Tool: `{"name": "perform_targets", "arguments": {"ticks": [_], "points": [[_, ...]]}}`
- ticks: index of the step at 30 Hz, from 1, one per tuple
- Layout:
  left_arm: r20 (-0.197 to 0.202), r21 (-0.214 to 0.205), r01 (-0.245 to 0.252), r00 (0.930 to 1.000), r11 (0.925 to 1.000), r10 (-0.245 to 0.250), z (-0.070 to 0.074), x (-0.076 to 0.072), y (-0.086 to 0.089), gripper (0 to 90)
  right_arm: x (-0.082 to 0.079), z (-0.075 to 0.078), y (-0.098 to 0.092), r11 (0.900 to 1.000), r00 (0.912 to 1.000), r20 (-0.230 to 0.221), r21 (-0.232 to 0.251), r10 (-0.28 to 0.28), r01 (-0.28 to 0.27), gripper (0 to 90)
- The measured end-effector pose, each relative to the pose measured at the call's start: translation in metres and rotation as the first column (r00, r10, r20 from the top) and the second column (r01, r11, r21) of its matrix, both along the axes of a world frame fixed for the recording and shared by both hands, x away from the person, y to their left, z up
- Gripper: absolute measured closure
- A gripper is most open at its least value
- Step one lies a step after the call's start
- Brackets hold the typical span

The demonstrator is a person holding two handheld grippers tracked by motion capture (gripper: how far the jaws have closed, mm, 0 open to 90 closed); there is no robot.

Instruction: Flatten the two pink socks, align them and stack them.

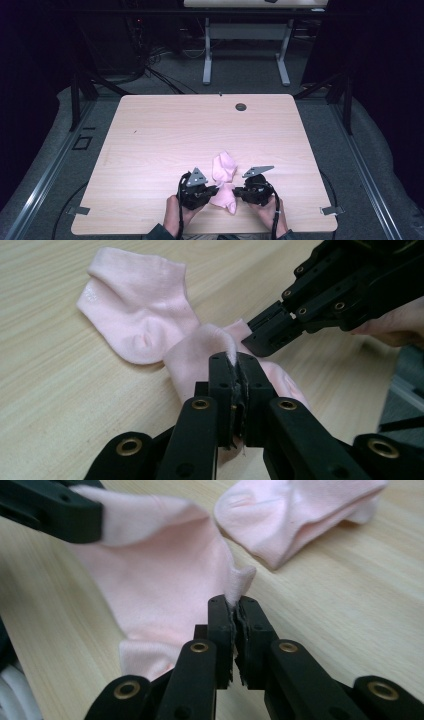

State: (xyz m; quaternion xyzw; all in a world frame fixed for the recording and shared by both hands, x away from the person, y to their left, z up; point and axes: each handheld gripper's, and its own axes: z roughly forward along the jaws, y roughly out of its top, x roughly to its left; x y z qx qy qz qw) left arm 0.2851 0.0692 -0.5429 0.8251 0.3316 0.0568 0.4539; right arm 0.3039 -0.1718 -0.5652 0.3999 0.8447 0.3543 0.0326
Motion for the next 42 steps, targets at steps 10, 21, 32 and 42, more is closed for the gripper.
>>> {"name": "perform_targets", "arguments": {"ticks": [10,21,32,42], "points": [[-0.106,-0.100,-0.123,0.9880,0.9873,0.113,-0.016,-0.012,0.018,84.9,-0.002,0.040,-0.001,0.9839,0.9976,0.052,-0.175,0.045,-0.035,85.7],[-0.007,0.062,-0.235,0.9718,0.9700,0.236,-0.008,-0.018,0.036,38.5,0.006,0.028,0.009,0.9890,0.9955,0.030,-0.121,0.089,-0.085,64.6],[-0.108,0.113,-0.179,0.9755,0.9773,0.192,-0.016,0.027,0.025,40.8,0.002,0.019,-0.029,0.9984,0.9986,-0.012,-0.021,-0.052,0.051,54.5],[-0.166,0.168,-0.133,0.9728,0.9767,0.161,-0.028,0.031,0.020,70.6,0.010,0.000,-0.012,0.9989,0.9969,-0.070,-0.031,-0.036,0.034,76.2]]}}
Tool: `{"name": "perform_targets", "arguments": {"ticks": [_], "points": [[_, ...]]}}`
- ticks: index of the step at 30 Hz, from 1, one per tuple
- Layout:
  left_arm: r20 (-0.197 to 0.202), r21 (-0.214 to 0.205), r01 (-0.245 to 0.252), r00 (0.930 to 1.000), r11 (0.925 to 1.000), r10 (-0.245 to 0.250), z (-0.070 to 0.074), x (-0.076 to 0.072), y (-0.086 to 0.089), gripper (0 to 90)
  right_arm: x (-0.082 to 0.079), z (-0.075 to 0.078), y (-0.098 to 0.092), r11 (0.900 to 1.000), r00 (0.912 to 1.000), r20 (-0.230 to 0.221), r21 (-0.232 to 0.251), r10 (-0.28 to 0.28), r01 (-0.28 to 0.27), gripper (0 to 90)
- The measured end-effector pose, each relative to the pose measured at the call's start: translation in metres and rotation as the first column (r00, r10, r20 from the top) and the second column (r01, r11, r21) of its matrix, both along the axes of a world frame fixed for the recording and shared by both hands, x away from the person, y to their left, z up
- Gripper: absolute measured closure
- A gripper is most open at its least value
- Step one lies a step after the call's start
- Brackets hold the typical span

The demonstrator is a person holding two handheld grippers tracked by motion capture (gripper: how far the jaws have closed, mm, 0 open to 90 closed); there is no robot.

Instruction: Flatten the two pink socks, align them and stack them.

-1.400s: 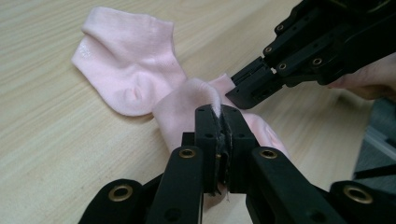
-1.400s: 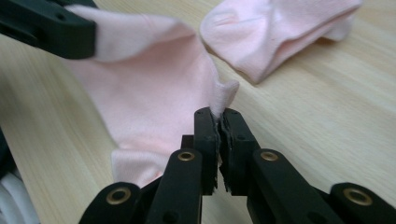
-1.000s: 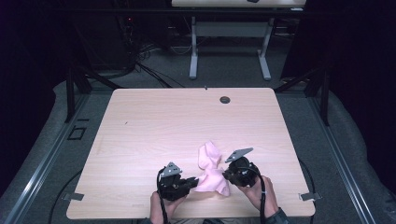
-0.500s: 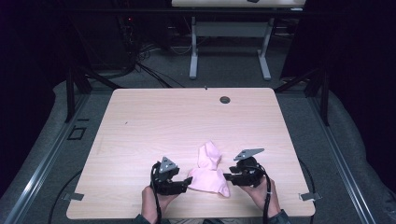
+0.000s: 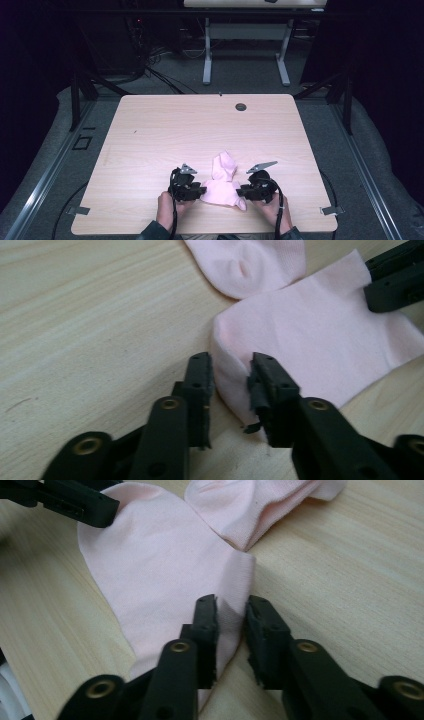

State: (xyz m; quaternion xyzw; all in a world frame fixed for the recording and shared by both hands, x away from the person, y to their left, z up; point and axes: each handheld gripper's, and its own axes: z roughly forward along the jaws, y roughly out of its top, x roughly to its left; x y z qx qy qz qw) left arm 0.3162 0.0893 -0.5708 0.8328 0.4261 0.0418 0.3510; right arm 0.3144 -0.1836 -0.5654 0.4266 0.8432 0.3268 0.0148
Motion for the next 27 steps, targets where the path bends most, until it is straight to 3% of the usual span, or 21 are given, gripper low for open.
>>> {"name": "perform_targets", "arguments": {"ticks": [5,8,11,12,13,14,17,18,21,22,24,25,27], "points": [[-0.001,-0.008,0.011,0.9999,0.9999,-0.011,-0.002,-0.002,-0.004,87.4,-0.002,0.001,-0.002,0.9999,0.9998,0.018,-0.007,-0.007,0.007,86.1],[0.001,-0.026,0.026,0.9997,0.9993,-0.026,-0.001,-0.004,-0.007,88.4,-0.005,0.005,-0.004,0.9998,0.9990,0.043,-0.011,-0.014,0.015,86.8],[0.010,-0.088,0.038,0.9992,0.9953,-0.038,0.007,-0.010,-0.012,88.6,-0.009,0.017,-0.008,0.9982,0.9959,0.086,-0.050,-0.030,0.034,86.8],[0.007,-0.124,0.047,0.9989,0.9911,-0.046,0.011,-0.012,-0.014,88.7,-0.011,0.023,-0.010,0.9971,0.9939,0.105,-0.065,-0.033,0.040,86.8],[-0.007,-0.183,0.061,0.9980,0.9813,-0.063,0.016,-0.013,-0.016,88.7,-0.013,0.031,-0.013,0.9951,0.9919,0.121,-0.086,-0.039,0.049,86.7],[-0.002,-0.216,0.070,0.9974,0.9739,-0.072,0.021,-0.016,-0.020,88.7,-0.015,0.040,-0.015,0.9913,0.9883,0.147,-0.117,-0.043,0.060,86.6],[0.049,-0.245,0.099,0.9948,0.9645,-0.090,0.036,-0.022,-0.031,88.7,-0.026,0.068,-0.020,0.9749,0.9771,0.205,-0.200,-0.057,0.099,86.5],[0.066,-0.248,0.100,0.9941,0.9636,-0.086,0.038,-0.024,-0.034,88.6,-0.029,0.076,-0.020,0.9652,0.9726,0.225,-0.236,-0.058,0.112,86.4],[0.068,-0.238,0.095,0.9944,0.9666,-0.081,0.036,-0.026,-0.034,88.6,-0.035,0.087,-0.014,0.9501,0.9725,0.229,-0.292,-0.042,0.109,84.3],[0.062,-0.224,0.089,0.9951,0.9705,-0.077,0.032,-0.026,-0.032,88.6,-0.034,0.084,-0.010,0.9567,0.9755,0.219,-0.278,-0.024,0.086,81.0],[0.027,-0.212,0.066,0.9978,0.9751,-0.061,0.022,-0.025,-0.025,88.6,-0.026,0.065,-0.001,0.9791,0.9904,0.128,-0.202,0.051,-0.024,73.1],[0.019,-0.200,0.051,0.9987,0.9784,-0.048,0.016,-0.025,-0.021,88.6,-0.022,0.053,0.003,0.9807,0.9931,0.091,-0.188,0.074,-0.055,70.9],[-0.010,-0.194,0.028,0.9995,0.9805,-0.031,0.007,-0.025,-0.011,88.6,-0.016,0.035,0.002,0.9842,0.9956,0.062,-0.167,0.071,-0.059,68.4]]}}
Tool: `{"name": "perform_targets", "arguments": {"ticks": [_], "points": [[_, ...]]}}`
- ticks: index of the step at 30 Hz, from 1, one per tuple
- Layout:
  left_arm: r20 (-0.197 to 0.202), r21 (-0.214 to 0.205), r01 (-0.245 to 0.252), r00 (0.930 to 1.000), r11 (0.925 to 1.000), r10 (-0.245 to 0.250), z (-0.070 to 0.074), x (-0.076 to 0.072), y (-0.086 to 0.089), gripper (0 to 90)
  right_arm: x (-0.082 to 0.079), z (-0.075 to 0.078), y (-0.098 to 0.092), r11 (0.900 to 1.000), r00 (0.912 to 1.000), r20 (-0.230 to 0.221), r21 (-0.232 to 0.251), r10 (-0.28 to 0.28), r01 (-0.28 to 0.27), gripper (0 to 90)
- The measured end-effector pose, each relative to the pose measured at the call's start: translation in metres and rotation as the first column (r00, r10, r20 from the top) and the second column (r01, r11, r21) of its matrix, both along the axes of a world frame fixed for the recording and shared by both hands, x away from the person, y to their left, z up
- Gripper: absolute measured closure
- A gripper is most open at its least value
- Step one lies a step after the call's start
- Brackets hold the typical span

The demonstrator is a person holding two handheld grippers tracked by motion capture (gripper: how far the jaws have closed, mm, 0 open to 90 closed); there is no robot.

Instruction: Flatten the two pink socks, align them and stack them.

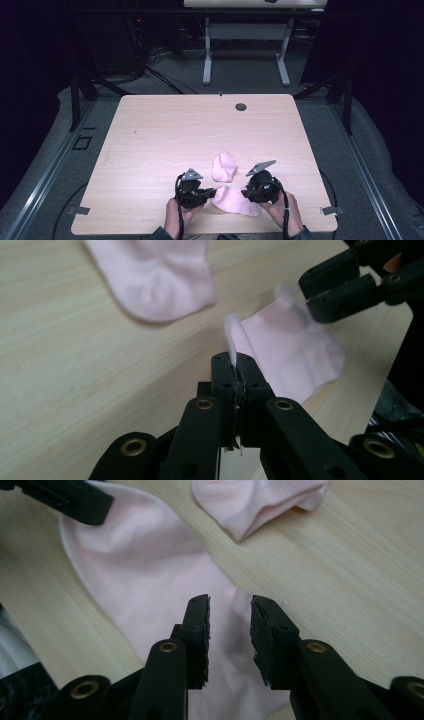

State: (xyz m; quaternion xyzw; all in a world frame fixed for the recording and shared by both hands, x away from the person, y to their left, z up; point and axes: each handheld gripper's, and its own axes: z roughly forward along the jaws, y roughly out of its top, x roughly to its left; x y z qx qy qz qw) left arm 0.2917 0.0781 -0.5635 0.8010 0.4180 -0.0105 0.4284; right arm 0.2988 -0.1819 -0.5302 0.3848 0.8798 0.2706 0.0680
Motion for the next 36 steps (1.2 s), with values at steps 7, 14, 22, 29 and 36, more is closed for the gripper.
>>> {"name": "perform_targets", "arguments": {"ticks": [7,14,22,29,36], "points": [[-0.014,0.012,-0.029,0.9995,0.9995,0.029,-0.006,-0.004,0.014,86.5,-0.002,-0.003,-0.031,0.9915,0.9937,0.006,0.066,-0.112,0.112,61.9],[0.000,0.057,-0.029,0.9996,0.9980,0.029,-0.004,-0.003,0.014,61.4,-0.007,-0.023,-0.024,0.9983,0.9985,-0.022,0.029,-0.050,0.051,59.6],[-0.030,0.118,0.002,0.9995,0.9930,0.001,-0.012,0.004,0.011,77.7,0.001,-0.031,-0.017,0.9990,0.9995,-0.028,0.042,-0.011,0.013,75.4],[-0.014,0.127,0.001,0.9999,0.9919,0.001,-0.013,0.001,0.014,88.6,0.004,-0.031,-0.013,0.9981,0.9996,-0.027,0.061,-0.002,0.004,84.7],[-0.010,0.127,0.001,0.9999,0.9919,0.001,-0.012,-0.003,0.018,89.1,0.004,-0.029,-0.014,0.9982,0.9996,-0.024,0.058,-0.015,0.016,86.7]]}}
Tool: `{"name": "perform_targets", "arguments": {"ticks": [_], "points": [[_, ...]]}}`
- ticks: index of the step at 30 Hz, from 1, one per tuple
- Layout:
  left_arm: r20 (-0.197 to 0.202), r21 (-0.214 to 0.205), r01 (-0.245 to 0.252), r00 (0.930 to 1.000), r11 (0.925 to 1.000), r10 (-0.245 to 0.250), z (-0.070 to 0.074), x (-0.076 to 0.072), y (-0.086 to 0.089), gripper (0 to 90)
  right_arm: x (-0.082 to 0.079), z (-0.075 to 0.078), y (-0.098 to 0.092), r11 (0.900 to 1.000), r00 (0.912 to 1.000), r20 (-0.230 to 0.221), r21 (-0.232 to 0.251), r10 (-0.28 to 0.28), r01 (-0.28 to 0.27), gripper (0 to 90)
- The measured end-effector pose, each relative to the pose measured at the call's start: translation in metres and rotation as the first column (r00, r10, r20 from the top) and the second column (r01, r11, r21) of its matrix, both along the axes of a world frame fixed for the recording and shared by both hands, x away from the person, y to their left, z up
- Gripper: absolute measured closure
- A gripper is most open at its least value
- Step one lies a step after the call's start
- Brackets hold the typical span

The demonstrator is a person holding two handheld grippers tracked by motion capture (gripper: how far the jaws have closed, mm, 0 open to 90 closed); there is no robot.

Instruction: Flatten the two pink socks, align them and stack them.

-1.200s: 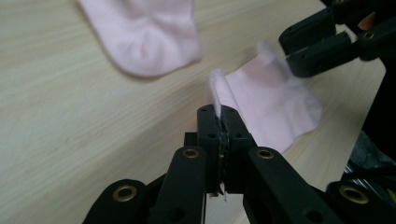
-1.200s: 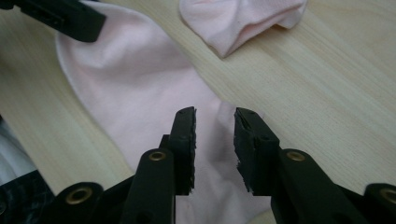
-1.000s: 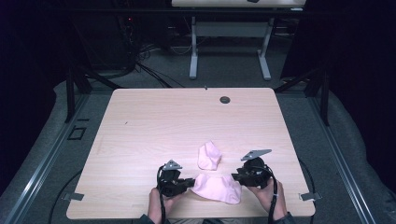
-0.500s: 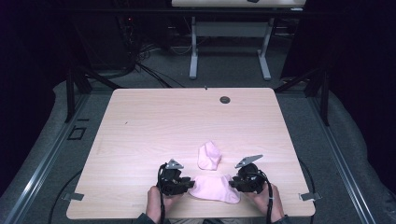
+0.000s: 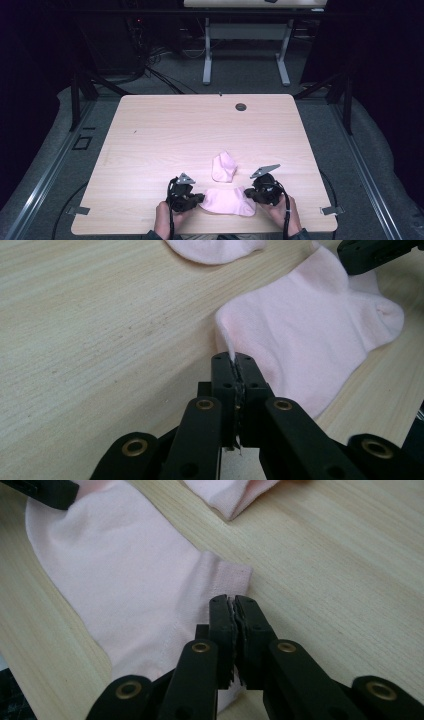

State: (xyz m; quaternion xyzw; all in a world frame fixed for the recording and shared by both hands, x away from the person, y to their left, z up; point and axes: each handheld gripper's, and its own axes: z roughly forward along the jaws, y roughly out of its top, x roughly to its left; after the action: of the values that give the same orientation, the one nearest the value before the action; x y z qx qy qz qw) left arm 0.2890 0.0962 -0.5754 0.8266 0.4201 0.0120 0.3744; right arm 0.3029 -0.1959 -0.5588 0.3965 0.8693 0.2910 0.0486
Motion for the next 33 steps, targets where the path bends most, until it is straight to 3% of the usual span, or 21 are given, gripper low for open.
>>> {"name": "perform_targets", "arguments": {"ticks": [10,14,16,20,24,25,27,29,33], "points": [[-0.003,-0.026,-0.015,0.9999,0.9995,0.015,0.000,-0.007,0.008,86.8,-0.003,-0.001,-0.001,0.9999,0.9999,-0.003,0.009,-0.010,0.010,87.5],[0.035,-0.027,-0.045,0.9984,0.9986,0.046,0.006,-0.009,0.016,53.1,-0.002,0.000,-0.004,0.9998,1.0000,-0.002,0.018,-0.009,0.009,76.1],[0.065,-0.015,-0.063,0.9959,0.9979,0.063,0.008,-0.008,0.024,37.4,-0.001,0.003,-0.007,0.9983,0.9997,0.013,0.054,-0.022,0.021,69.7],[0.123,0.055,-0.150,0.9821,0.9871,0.143,0.004,-0.003,0.043,18.6,0.002,0.011,-0.014,0.9935,0.9976,0.043,0.102,-0.054,0.049,54.3],[0.173,0.139,-0.212,0.9670,0.9673,0.187,-0.004,0.004,0.060,9.5,0.007,0.016,-0.015,0.9907,0.9953,0.063,0.120,-0.073,0.065,42.7],[0.171,0.160,-0.216,0.9671,0.9632,0.188,-0.007,0.006,0.062,5.1,0.009,0.017,-0.015,0.9896,0.9948,0.067,0.127,-0.077,0.068,39.3],[0.199,0.191,-0.234,0.9604,0.9534,0.195,-0.011,0.008,0.067,0.3,0.013,0.018,-0.013,0.9899,0.9948,0.065,0.123,-0.079,0.070,31.9],[0.232,0.194,-0.251,0.9509,0.9482,0.205,-0.014,0.009,0.070,0.1,0.018,0.019,-0.011,0.9895,0.9947,0.068,0.128,-0.077,0.067,27.4],[0.251,0.168,-0.257,0.9449,0.9518,0.211,-0.017,0.011,0.073,0.0,0.028,0.018,-0.005,0.9877,0.9940,0.072,0.139,-0.082,0.071,22.0]]}}
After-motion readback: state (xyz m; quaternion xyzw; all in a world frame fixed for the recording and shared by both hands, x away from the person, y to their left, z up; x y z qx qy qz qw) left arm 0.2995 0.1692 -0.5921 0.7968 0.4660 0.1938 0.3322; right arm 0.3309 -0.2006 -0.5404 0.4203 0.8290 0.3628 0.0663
